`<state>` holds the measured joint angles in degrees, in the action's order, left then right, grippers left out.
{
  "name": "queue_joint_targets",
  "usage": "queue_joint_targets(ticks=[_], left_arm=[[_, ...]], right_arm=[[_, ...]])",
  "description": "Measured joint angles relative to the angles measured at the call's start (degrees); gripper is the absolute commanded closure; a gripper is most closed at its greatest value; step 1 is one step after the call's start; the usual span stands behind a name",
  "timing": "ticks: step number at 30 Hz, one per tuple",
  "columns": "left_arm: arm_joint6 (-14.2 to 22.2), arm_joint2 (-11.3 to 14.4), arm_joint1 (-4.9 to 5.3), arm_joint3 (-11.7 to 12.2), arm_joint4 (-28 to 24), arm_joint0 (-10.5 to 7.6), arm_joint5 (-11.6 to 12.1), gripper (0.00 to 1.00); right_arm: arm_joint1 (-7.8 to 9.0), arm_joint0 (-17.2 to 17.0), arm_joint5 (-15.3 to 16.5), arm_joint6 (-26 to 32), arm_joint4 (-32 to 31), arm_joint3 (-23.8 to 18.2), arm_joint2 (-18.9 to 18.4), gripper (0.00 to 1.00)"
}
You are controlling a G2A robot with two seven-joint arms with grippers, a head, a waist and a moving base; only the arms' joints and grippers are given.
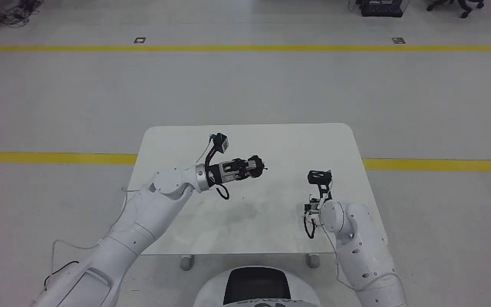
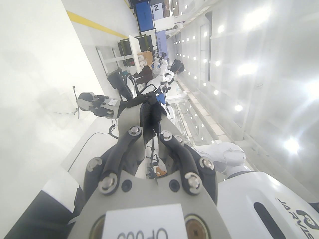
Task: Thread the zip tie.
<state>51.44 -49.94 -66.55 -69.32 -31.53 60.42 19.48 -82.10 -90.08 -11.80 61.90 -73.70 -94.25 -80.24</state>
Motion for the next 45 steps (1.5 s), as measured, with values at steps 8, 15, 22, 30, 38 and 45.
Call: queue_joint_targets(ticks=[8, 15, 22, 30, 38, 45], left_arm=[[0.00, 0.00, 0.00, 0.00, 0.00, 0.00, 0.00, 1.00], [0.00, 0.00, 0.00, 0.00, 0.00, 0.00, 0.00, 1.00], [0.00, 0.00, 0.00, 0.00, 0.00, 0.00, 0.00, 1.00], [0.00, 0.00, 0.00, 0.00, 0.00, 0.00, 0.00, 1.00], [0.00, 0.00, 0.00, 0.00, 0.00, 0.00, 0.00, 1.00], [0.00, 0.00, 0.00, 0.00, 0.00, 0.00, 0.00, 1.00]], right_arm=[[0.29, -0.49, 0.11, -1.74, 3.21, -1.01, -1.20, 1.00], [0.66, -1.86, 0.84, -4.03, 6.15, -2.99, -2.64, 1.00], [1.08, -2.97, 1.84, -5.82, 9.23, -4.41, -4.37, 1.00], [2.08, -4.68, 12.64, -8.33, 18.36, -5.85, -8.78, 1.00], [2.21, -4.85, 14.83, -8.49, 19.25, -5.75, -9.24, 1.00], [2.30, -6.94, 17.91, -14.31, 19.68, -7.95, -9.81, 1.00]])
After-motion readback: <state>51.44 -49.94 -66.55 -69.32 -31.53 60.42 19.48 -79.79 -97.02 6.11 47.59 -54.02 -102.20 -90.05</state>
